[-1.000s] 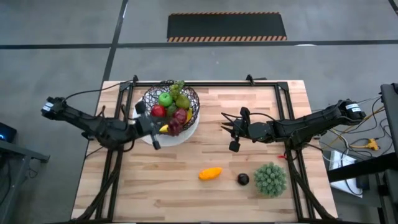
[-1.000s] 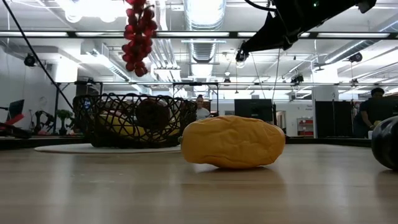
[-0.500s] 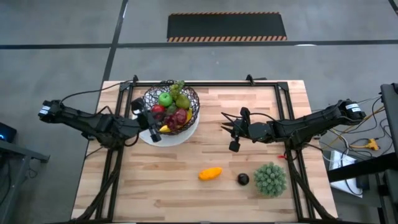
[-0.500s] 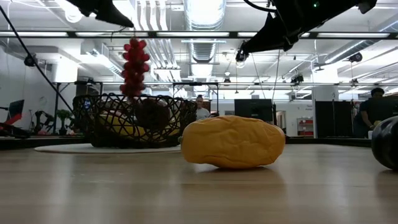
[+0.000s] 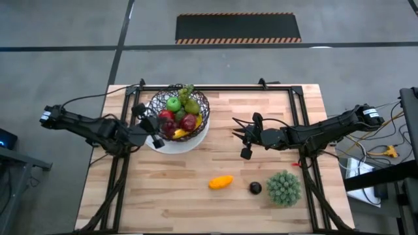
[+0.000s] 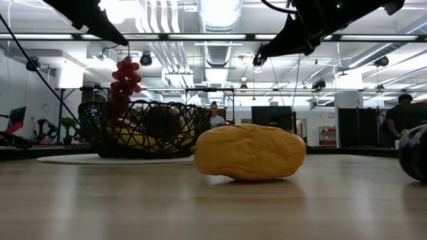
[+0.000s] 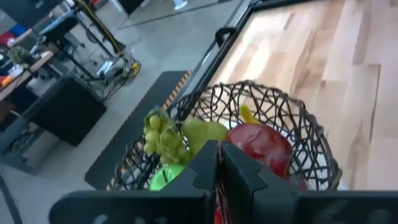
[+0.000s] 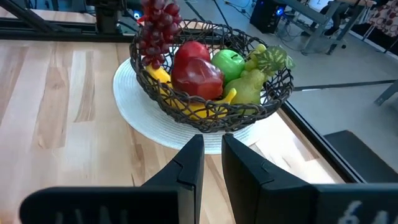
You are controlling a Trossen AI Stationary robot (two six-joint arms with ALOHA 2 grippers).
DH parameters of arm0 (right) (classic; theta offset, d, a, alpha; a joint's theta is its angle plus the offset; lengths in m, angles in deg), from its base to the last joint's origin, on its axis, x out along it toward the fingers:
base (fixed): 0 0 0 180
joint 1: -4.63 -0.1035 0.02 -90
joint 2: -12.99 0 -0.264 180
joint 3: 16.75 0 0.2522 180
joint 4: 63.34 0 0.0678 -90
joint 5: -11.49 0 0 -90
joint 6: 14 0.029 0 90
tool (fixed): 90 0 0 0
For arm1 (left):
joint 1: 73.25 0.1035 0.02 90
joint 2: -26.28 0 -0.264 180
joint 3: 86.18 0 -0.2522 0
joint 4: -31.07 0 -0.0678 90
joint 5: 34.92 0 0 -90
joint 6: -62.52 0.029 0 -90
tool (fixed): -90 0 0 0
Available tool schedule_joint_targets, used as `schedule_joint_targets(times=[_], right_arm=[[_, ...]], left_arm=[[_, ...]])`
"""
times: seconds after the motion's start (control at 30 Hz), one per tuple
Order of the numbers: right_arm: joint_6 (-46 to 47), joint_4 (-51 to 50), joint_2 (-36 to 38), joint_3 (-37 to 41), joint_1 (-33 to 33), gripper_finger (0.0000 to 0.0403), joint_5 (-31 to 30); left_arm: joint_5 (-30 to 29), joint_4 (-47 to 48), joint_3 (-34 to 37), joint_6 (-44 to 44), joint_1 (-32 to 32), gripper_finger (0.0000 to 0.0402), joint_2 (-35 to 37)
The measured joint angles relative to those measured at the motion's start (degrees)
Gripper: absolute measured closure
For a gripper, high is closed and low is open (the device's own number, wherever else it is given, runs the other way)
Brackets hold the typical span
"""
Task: Build produce basket
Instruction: Put the red grapes into the woven basket
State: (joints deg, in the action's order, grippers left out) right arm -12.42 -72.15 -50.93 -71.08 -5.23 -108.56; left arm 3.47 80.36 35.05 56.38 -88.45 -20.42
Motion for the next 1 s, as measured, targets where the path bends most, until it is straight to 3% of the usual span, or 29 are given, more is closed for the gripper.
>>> schedule_joint_targets(times=[0.57,1.0], right_arm=[[0.35,0.00,0.00,0.12,0.00,0.0355,0.00],[0.83,-0.02,0.00,0.12,0.00,0.0355,0.02]], left_arm=[[0.38,-0.92,3.24,-4.09,0.37,0.0401,-7.04],[0.37,-2.67,3.42,-4.12,4.11,0.0401,-13.47]])
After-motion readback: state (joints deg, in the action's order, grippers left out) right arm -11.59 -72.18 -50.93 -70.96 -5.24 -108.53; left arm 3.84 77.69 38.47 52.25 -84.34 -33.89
